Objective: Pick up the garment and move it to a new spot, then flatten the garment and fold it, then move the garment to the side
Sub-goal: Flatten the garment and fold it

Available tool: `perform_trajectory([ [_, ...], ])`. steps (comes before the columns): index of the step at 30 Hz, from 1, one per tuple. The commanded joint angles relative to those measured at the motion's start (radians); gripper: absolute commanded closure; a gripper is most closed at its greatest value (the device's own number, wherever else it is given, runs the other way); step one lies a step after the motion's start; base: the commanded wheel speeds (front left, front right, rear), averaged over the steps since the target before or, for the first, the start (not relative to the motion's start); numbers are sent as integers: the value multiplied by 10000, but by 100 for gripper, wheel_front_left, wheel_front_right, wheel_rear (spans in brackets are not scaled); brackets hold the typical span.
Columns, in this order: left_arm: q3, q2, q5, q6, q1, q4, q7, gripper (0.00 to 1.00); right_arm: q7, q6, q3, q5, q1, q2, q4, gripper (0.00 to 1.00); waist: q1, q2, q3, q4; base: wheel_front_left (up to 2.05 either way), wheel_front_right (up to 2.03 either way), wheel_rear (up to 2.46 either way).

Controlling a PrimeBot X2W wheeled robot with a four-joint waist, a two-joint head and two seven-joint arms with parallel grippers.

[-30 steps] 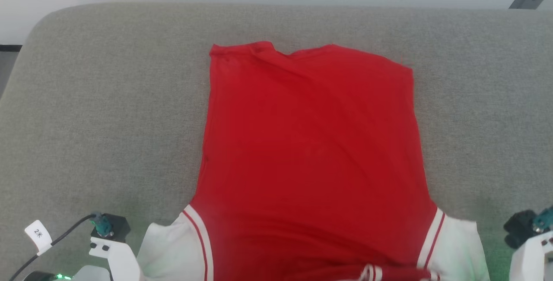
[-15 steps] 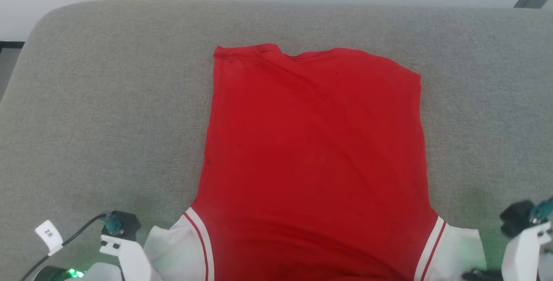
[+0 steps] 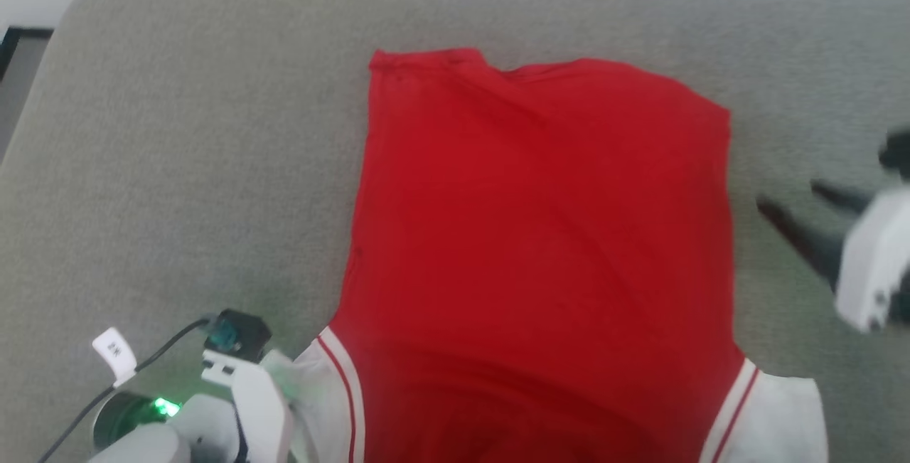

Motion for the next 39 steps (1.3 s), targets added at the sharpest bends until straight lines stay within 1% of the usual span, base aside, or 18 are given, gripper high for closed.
perform_trajectory([
  [1,-40,-318,122,-97,-299,33,-148,100,-251,5,174,-146,-510,143,266,0,0,0,247,210,0,0,0],
  [6,-165,-786,342,-345,-887,190,-170,100,-957,5,896,-656,-2679,223,2020,0,0,0,782,712,0,0,0],
  [12,-289,-1390,448,-614,-1482,572,-297,100,-1309,3,2079,-1088,-4827,-122,4503,0,0,0,1366,1388,0,0,0],
  [16,-406,-1733,456,-803,-1675,890,-403,100,-1013,5,2662,-883,-5796,-176,6080,0,0,0,1683,1784,0,0,0],
  [20,-481,-1996,490,-1017,-1862,1285,-554,100,-342,0,3198,-709,-6424,-245,7467,0,0,0,1967,2072,0,0,0],
  [24,-499,-2301,477,-1198,-2071,1716,-746,100,395,-4,3630,-495,-6583,40,8780,0,0,0,2169,2263,0,0,0],
  [25,-516,-2372,487,-1251,-2132,1825,-784,100,618,-4,3748,-378,-6571,111,9073,5,0,0,2204,2299,0,0,0],
  [26,-525,-2451,458,-1280,-2169,1933,-800,100,820,-1,3884,-297,-6551,194,9251,65,0,0,2218,2326,0,0,0],
  [27,-527,-2520,422,-1332,-2181,2039,-853,100,977,2,4083,-175,-6530,270,9315,100,0,0,2222,2347,0,0,0],
  [29,-530,-2599,415,-1391,-2209,2225,-915,100,1053,7,4347,5,-6573,175,9289,100,0,0,2210,2356,0,0,0],
  [34,-451,-2628,296,-1477,-2155,2609,-1081,100,1083,3,4743,347,-6827,-392,9078,100,0,0,1997,2228,0,0,0],
  [39,-308,-2495,297,-1477,-2101,2780,-1255,100,766,2,5059,720,-7083,-833,8275,100,0,0,1624,1868,0,0,0],
])
